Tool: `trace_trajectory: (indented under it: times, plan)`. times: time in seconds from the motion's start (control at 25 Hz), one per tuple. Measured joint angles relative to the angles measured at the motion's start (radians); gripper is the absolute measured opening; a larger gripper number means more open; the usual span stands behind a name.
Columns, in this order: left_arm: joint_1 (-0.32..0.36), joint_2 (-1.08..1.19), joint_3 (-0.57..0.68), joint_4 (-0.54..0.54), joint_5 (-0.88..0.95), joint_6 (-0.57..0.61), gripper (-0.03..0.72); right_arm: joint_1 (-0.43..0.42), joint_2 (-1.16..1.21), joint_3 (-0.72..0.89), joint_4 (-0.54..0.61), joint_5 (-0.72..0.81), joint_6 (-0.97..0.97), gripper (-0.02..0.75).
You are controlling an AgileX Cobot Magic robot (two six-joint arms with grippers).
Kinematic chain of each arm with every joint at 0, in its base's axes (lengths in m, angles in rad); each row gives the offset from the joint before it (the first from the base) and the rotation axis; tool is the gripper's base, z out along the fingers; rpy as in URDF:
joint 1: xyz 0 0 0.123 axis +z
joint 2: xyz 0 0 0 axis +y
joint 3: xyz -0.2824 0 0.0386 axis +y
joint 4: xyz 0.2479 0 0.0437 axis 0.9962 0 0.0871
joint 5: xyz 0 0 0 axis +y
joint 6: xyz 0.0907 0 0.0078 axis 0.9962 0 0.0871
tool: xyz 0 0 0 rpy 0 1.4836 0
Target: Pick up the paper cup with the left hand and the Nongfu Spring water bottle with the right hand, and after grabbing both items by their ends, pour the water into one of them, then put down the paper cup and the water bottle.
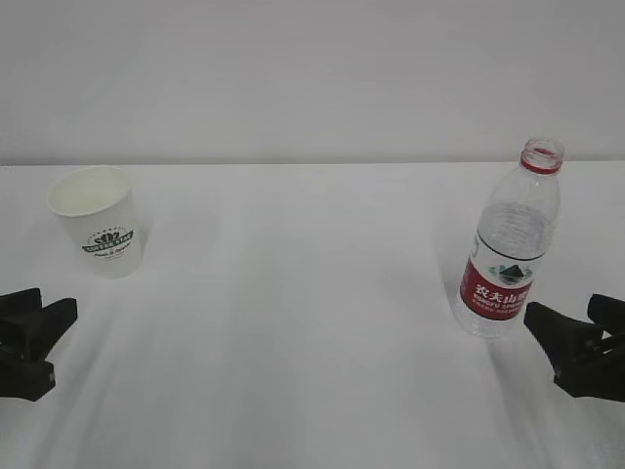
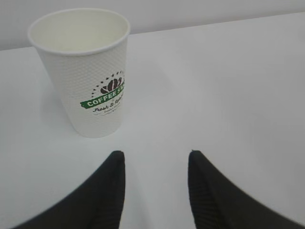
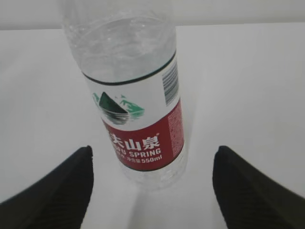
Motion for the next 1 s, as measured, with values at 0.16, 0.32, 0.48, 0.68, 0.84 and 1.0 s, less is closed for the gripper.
trace_trajectory:
  times: [0.16,0.32,0.48,0.68,0.84,1.0]
  plan:
    - [-0.001,0.0,0.0,0.0,0.0,0.0,0.325,0.0,0.05,-0.046,-0.012,-0.004,-0.058,0.609]
    - [-0.001,0.0,0.0,0.002,0.0,0.0,0.325,0.0,0.123,-0.083,-0.018,-0.004,-0.072,0.655]
    - [-0.001,0.0,0.0,0.002,0.0,0.0,0.325,0.0,0.171,-0.117,-0.022,-0.006,-0.074,0.664]
    - [-0.001,0.0,0.0,0.002,0.0,0.0,0.325,0.0,0.212,-0.159,-0.027,-0.006,-0.076,0.664]
    - [-0.001,0.0,0.0,0.002,0.0,0.0,0.325,0.0,0.24,-0.187,-0.037,-0.006,-0.076,0.664]
    - [-0.001,0.0,0.0,0.0,0.0,0.0,0.325,0.0,0.262,-0.212,-0.054,-0.007,-0.078,0.664]
